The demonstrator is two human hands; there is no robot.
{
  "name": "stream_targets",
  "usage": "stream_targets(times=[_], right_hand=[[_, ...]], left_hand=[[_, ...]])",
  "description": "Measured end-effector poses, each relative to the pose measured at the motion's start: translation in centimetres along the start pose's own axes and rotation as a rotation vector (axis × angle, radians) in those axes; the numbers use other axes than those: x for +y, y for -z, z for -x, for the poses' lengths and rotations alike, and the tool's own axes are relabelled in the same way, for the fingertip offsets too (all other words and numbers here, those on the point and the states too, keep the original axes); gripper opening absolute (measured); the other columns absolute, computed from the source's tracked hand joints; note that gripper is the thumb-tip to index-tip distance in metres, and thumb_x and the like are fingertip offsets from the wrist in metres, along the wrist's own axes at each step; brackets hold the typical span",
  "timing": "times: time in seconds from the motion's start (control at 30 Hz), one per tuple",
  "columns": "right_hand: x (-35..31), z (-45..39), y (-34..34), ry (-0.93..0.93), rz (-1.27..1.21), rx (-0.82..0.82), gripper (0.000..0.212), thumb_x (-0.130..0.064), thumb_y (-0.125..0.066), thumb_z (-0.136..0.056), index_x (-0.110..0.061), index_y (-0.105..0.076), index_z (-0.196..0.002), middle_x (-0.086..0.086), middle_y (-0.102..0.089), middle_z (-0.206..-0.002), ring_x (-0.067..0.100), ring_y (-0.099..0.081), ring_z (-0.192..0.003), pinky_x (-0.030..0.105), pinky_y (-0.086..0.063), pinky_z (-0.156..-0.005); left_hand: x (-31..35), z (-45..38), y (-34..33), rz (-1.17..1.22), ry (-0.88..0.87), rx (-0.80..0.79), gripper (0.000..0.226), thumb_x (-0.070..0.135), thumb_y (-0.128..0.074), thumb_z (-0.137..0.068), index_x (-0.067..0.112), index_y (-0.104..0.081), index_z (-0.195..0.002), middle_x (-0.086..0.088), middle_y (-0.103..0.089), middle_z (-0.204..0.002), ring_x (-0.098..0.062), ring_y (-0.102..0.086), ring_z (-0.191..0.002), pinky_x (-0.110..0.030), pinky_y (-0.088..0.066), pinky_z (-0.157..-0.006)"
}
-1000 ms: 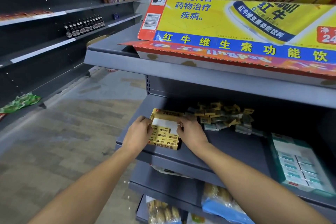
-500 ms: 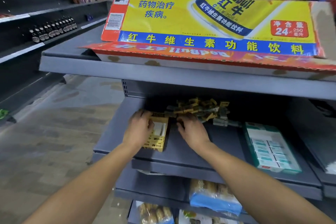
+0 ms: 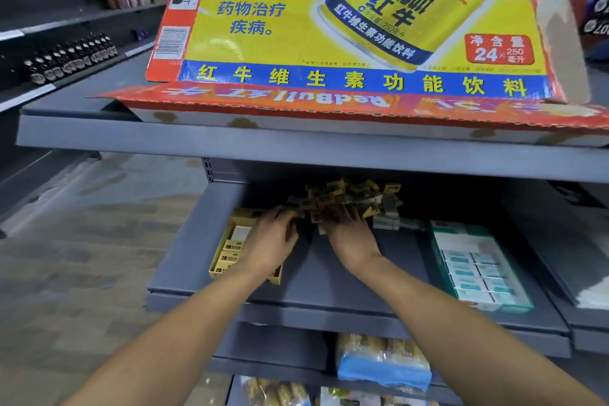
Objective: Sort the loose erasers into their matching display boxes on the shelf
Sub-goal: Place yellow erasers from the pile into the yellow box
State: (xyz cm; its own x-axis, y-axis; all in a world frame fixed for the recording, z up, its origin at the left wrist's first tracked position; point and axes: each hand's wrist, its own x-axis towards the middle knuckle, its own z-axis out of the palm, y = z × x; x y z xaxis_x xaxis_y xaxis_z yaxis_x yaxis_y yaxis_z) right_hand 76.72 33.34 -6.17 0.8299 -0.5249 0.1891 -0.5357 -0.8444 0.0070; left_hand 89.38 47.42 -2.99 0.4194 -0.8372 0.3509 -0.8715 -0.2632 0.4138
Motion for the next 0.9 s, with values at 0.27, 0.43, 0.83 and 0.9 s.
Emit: stream_targets(times=[0.27,0.43,0.83,0.9], right_hand=[[-0.1,-1.1,0.1,0.012,-0.007,0.001,0.049,0.004,-0.053,-0.084,-0.015,-0.058,-0.129,0.012,-0.056,-0.133,0.034,-0.046,-0.128,0.042,-0.028,-0.114],[-0.1,-1.7,0.9,-0.019,-0.026,0.015,0.045,0.007,-0.054,-0.085,-0.011,-0.055,-0.126,0.013,-0.059,-0.126,0.035,-0.05,-0.121,0.04,-0.037,-0.107],[1.5,0.9,2.4,0.03,-0.263,0.064,0.04,-0.012,-0.056,-0.092,-0.021,-0.058,-0.132,0.012,-0.061,-0.127,0.032,-0.051,-0.121,0.035,-0.042,-0.098],[1.4,1.1,2.4,0.024,-0.288,0.037,0.041,-0.018,-0.058,-0.092,-0.023,-0.057,-0.133,0.011,-0.061,-0.128,0.033,-0.052,-0.12,0.036,-0.045,-0.095]], left_hand=[[-0.3,0.2,0.3,-0.006,0.001,0.014,0.023,0.016,-0.057,-0.088,0.016,-0.063,-0.111,-0.006,-0.06,-0.108,-0.025,-0.059,-0.095,-0.035,-0.049,-0.078],[-0.3,0.4,0.2,0.003,-0.002,0.008,0.024,0.015,-0.057,-0.088,0.017,-0.063,-0.111,-0.004,-0.059,-0.107,-0.024,-0.058,-0.094,-0.033,-0.048,-0.077],[1.2,-0.9,-1.3,0.03,-0.032,-0.012,0.022,0.019,-0.056,-0.09,0.017,-0.061,-0.111,-0.004,-0.06,-0.11,-0.023,-0.059,-0.096,-0.037,-0.052,-0.078],[1.4,-0.8,-1.4,0.032,-0.037,-0.007,0.022,0.018,-0.056,-0.089,0.015,-0.062,-0.111,-0.006,-0.061,-0.109,-0.025,-0.059,-0.096,-0.038,-0.052,-0.079]])
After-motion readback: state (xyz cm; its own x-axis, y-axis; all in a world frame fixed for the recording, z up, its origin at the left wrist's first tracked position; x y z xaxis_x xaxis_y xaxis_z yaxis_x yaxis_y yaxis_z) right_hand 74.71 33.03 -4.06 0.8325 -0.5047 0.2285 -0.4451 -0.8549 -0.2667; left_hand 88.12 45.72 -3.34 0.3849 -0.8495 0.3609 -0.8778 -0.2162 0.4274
